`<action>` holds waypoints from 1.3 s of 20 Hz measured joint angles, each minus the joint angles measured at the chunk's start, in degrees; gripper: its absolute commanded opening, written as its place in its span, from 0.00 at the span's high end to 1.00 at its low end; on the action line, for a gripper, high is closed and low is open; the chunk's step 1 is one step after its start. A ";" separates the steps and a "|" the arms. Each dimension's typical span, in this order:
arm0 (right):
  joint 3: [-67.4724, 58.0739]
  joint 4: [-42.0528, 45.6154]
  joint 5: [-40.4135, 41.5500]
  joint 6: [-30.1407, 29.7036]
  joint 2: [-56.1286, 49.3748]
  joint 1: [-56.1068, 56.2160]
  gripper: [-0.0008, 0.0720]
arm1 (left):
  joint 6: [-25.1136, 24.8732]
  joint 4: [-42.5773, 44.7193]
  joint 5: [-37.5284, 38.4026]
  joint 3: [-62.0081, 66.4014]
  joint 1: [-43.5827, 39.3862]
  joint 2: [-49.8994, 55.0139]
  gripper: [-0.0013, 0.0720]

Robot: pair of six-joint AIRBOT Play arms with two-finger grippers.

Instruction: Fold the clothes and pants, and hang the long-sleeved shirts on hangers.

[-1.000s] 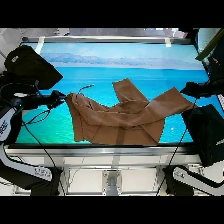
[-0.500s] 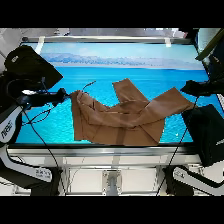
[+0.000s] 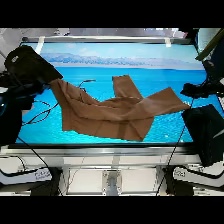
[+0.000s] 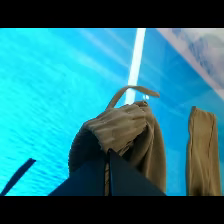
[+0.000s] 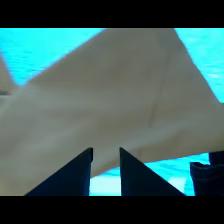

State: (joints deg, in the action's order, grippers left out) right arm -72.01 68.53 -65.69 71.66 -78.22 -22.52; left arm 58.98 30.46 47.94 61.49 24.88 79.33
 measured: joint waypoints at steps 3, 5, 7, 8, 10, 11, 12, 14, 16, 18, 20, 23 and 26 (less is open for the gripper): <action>0.00 -0.63 2.01 0.57 -6.08 0.00 0.42 | 3.06 5.55 1.29 0.00 2.38 -4.26 0.95; 0.00 -2.32 5.86 0.70 -9.20 0.00 0.42 | 6.19 11.15 2.93 0.00 3.48 -6.34 0.95; -0.26 -3.76 10.43 0.83 -11.67 -0.07 0.42 | 8.92 16.39 5.03 0.00 4.04 -7.56 0.95; -0.85 -4.37 12.15 0.85 -12.90 -0.28 0.42 | 10.14 18.62 6.08 0.00 4.22 -7.96 0.95; -3.37 -5.92 12.83 0.72 -16.15 -1.42 0.42 | 11.39 21.31 7.45 0.00 4.39 -8.39 0.95; -4.98 -7.26 12.00 -0.02 -17.84 -2.21 0.42 | 11.67 22.16 7.82 0.00 4.46 -8.52 0.95; -6.95 -9.16 10.29 -1.05 -19.69 -3.30 0.42 | 12.07 22.91 8.15 0.00 4.50 -8.66 0.95; -10.34 -13.05 6.16 -2.84 -23.15 -5.51 0.42 | 12.59 23.82 8.66 0.00 4.57 -8.76 0.95; -12.79 -16.22 2.12 -4.68 -26.08 -7.13 0.43 | 12.74 24.37 8.94 0.00 4.57 -8.85 0.95; -14.03 -17.90 -1.16 -6.67 -28.41 -7.65 0.43 | 12.87 24.63 9.11 0.00 4.59 -8.87 0.95; -14.71 -19.06 -3.54 -8.59 -30.23 -7.34 0.43 | 13.27 24.83 9.16 0.00 4.61 -8.87 0.95; -15.17 -20.11 -5.27 -10.75 -31.63 -6.05 0.43 | 14.14 24.98 9.29 0.00 4.61 -8.87 0.95; -15.34 -20.52 -6.08 -11.96 -32.37 -4.26 0.53 | 14.53 25.00 9.35 -0.02 4.61 -8.87 0.95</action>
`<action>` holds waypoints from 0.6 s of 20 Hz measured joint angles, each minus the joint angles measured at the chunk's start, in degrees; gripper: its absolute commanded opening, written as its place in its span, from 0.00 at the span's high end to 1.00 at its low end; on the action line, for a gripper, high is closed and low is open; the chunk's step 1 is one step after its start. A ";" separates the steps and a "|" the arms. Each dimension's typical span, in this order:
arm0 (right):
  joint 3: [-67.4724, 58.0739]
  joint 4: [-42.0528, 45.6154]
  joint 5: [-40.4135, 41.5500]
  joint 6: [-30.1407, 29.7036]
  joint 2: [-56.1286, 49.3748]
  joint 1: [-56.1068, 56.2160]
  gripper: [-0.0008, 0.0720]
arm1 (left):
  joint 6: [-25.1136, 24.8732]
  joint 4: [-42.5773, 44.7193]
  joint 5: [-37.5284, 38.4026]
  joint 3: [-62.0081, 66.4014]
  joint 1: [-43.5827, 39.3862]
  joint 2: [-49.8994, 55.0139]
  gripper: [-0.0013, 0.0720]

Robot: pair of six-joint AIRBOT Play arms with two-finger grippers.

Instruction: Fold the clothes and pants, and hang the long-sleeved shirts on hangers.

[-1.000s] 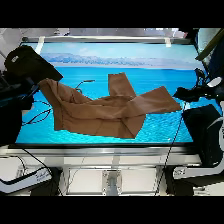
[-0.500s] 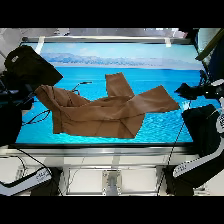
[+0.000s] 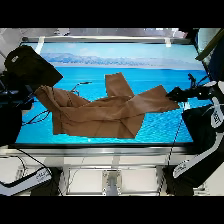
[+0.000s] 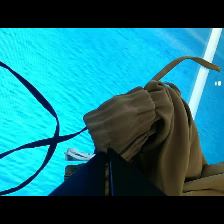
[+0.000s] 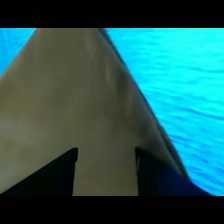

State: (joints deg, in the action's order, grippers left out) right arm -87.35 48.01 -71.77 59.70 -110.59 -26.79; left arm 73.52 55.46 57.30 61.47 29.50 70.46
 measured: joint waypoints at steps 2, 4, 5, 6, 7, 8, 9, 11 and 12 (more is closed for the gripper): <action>-0.13 -0.11 0.31 -0.35 -0.17 1.01 0.52 | 0.02 0.04 0.02 -0.02 0.00 0.00 0.95; -0.96 -0.11 1.14 -0.59 -0.22 1.42 0.52 | 0.09 0.07 0.02 -0.02 0.00 0.00 0.95; -1.75 -0.11 1.20 -0.61 -0.22 1.42 0.52 | 0.13 0.07 0.02 0.00 0.00 0.00 0.95; -2.89 -0.04 1.22 -0.61 -0.22 1.18 0.52 | 0.20 0.09 0.02 -0.02 0.00 0.00 0.95; -4.00 0.15 1.14 -0.61 -0.22 0.83 0.52 | 0.20 0.09 0.02 -0.02 0.00 0.00 0.95; -5.03 0.66 1.01 -0.31 -0.22 0.28 0.52 | 0.20 0.11 0.02 -0.02 0.00 0.00 0.95; -5.70 1.25 0.76 0.24 -0.26 -0.37 0.52 | 0.20 0.13 0.02 -0.02 0.00 0.00 0.95; -6.51 2.32 -0.24 1.18 -0.42 -1.88 0.52 | 0.22 0.15 0.02 -0.02 0.00 0.00 0.95; -6.62 2.75 -0.50 1.40 -0.44 -2.60 0.52 | 0.22 0.15 0.02 -0.02 0.00 0.00 0.95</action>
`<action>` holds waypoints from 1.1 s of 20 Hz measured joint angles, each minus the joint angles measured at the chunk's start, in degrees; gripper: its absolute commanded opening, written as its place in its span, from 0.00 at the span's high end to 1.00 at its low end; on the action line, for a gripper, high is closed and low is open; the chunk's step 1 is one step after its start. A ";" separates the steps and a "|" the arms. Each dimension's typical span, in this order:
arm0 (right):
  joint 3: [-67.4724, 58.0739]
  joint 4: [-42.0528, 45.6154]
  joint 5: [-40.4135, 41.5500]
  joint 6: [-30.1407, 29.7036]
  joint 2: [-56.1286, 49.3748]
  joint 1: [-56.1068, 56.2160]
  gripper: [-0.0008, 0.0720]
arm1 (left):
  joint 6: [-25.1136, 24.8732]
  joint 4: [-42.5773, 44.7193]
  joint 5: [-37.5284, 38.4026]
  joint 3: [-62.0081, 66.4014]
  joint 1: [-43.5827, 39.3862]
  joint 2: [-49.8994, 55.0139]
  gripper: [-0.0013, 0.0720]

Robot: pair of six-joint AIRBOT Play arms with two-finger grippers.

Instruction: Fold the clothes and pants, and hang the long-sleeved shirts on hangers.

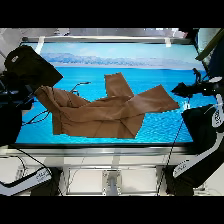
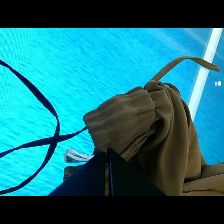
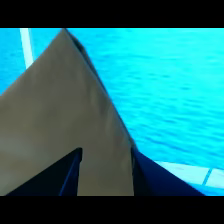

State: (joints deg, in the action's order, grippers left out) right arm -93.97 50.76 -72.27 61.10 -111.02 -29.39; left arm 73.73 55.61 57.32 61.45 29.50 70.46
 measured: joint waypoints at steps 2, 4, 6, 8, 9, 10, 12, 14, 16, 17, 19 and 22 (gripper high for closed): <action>0.09 0.48 -0.42 0.39 -0.04 -1.16 0.52 | 0.00 0.00 0.00 0.00 0.00 0.00 0.95; 0.44 0.79 -1.14 0.37 -0.22 -1.68 0.52 | 0.00 0.00 0.00 0.00 0.00 0.02 0.95; 0.68 0.50 -1.68 -0.11 -0.90 -1.53 0.52 | 0.02 -0.02 -0.02 0.00 0.00 0.09 0.95; 0.74 0.39 -2.08 -0.37 -1.95 -0.83 0.52 | 0.02 -0.02 0.00 0.00 0.00 0.15 0.95; 0.79 0.28 -2.32 -0.50 -2.60 -0.28 0.52 | 0.02 -0.02 0.02 0.00 0.00 0.17 0.95; 0.81 -0.11 -2.69 -0.59 -3.15 0.26 0.52 | 0.02 -0.02 0.17 0.00 0.00 0.20 0.95; 0.83 -1.79 -3.54 -1.62 -3.85 1.33 0.60 | 0.02 -0.02 0.37 0.00 0.00 0.20 0.95; 0.85 -3.69 -4.98 -2.93 -4.24 1.99 0.92 | 0.02 -0.04 0.52 0.00 0.00 0.20 0.95; 0.59 -6.29 -6.82 -3.74 -4.17 2.29 0.97 | 0.02 -0.04 0.70 0.00 0.00 0.09 0.95; 0.24 -6.88 -8.24 -4.00 -3.98 2.40 0.97 | 0.02 -0.04 0.85 0.00 0.07 -0.15 0.95; -0.81 -8.20 -11.67 -4.37 -2.84 2.51 0.97 | 0.02 -0.02 1.05 0.00 0.63 -1.36 0.95; -3.65 -9.46 -15.52 -4.61 0.90 2.51 0.97 | 0.02 0.02 1.27 -0.02 3.48 -5.05 0.95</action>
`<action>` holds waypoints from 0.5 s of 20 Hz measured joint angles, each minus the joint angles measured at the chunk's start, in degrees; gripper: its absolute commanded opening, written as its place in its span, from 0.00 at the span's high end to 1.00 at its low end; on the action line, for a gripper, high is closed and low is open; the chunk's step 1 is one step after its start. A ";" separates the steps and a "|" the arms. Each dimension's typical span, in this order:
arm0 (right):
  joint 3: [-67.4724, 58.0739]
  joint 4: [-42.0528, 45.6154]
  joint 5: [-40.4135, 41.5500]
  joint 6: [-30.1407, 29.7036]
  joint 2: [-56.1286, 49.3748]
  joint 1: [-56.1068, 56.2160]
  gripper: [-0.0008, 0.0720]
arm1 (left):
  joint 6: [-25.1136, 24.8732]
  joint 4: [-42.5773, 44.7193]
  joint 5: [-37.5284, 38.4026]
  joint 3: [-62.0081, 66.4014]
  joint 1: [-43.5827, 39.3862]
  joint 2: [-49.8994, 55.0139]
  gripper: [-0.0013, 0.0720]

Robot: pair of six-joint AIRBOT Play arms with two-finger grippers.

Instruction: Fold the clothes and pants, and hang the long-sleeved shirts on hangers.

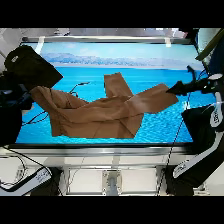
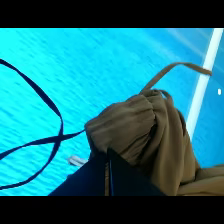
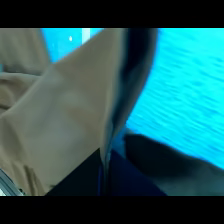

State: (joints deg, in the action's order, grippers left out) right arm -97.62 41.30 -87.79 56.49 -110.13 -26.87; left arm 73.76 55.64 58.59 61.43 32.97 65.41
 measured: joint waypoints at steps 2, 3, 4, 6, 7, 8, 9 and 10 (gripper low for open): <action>-2.86 -0.79 0.35 0.11 2.91 0.04 0.97 | 0.00 0.04 -0.02 0.00 3.13 -2.80 0.95; -4.68 -1.38 1.81 0.85 4.50 0.20 0.97 | 0.00 0.09 -0.20 0.00 5.05 -4.11 0.95; -6.36 -1.90 4.81 1.73 5.62 0.46 0.97 | 0.00 0.20 -0.48 0.00 6.86 -5.09 0.95; -9.29 -1.84 11.67 3.67 7.06 1.66 0.97 | 0.00 0.42 -0.87 0.00 9.38 -5.92 0.95; -10.29 -1.99 15.76 4.35 7.43 2.75 0.97 | 0.00 0.70 -1.25 0.00 9.94 -5.92 0.95; -10.99 -1.75 19.32 4.92 7.39 4.09 0.97 | 0.00 0.92 -1.66 0.02 10.16 -5.55 0.95; -11.43 -1.20 22.56 5.53 6.93 5.49 0.97 | 0.00 1.09 -2.25 0.00 10.10 -4.87 0.95; -11.76 -0.61 26.18 6.40 6.12 6.88 0.97 | 0.00 1.27 -3.17 0.00 9.77 -3.96 0.95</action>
State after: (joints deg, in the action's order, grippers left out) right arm -109.38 40.69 -61.60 62.89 -104.01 -19.99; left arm 73.76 56.90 55.42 61.43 42.74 61.45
